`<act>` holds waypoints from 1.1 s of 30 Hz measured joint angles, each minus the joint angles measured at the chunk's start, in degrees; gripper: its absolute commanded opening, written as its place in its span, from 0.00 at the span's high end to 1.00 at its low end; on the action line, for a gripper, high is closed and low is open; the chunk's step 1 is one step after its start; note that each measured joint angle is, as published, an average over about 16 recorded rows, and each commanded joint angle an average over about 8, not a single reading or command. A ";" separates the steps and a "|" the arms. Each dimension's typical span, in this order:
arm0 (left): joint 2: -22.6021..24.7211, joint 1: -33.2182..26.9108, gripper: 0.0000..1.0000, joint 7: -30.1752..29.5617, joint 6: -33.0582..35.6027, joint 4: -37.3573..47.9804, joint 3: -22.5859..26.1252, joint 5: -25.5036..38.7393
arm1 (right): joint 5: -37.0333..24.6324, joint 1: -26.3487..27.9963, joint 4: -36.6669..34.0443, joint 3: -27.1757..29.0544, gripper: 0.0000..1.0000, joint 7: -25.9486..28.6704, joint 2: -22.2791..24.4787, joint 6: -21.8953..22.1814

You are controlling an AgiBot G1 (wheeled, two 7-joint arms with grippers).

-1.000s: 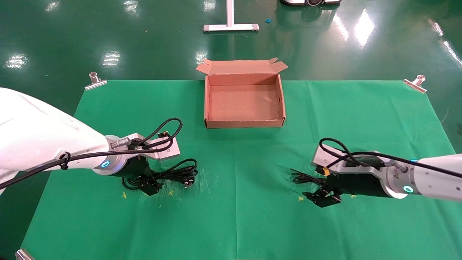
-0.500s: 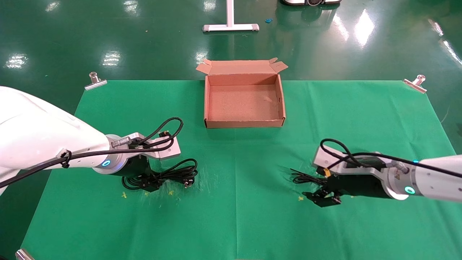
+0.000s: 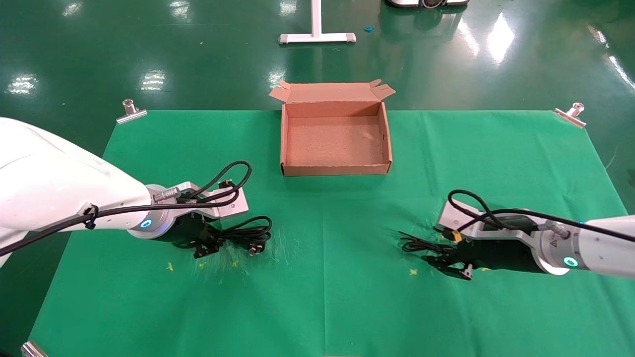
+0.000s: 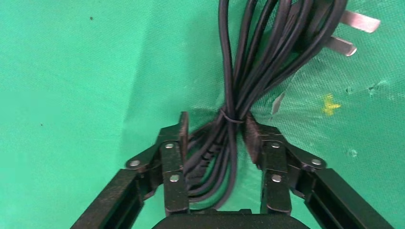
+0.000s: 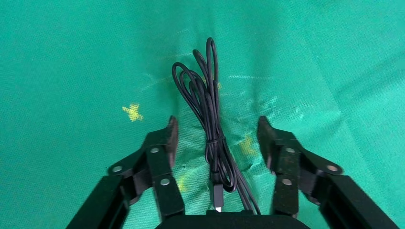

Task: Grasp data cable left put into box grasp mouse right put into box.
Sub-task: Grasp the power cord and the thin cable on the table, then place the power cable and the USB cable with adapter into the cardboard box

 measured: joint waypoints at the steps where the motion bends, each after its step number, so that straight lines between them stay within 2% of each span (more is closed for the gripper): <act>1: 0.00 0.00 1.00 0.00 0.00 0.00 0.00 0.00 | 0.01 0.02 -0.10 0.00 1.00 -0.06 -0.02 0.02; 11: -0.28 -0.43 1.00 0.16 0.37 -0.06 -0.37 -0.92 | 0.36 0.21 -0.85 0.20 1.00 -0.64 0.22 0.04; 22: -1.04 -5.31 1.00 3.09 1.71 0.79 -3.81 -7.81 | 2.19 1.72 -1.08 1.80 1.00 -0.96 1.69 0.03; 27: 1.27 -8.27 1.00 6.27 -1.61 4.16 -5.37 -9.58 | 3.75 3.06 -0.54 3.29 1.00 -0.84 3.03 0.08; 33: 7.74 -10.46 1.00 12.03 -10.85 13.30 -5.95 -9.46 | 6.19 4.26 0.96 5.61 1.00 -0.11 5.83 0.06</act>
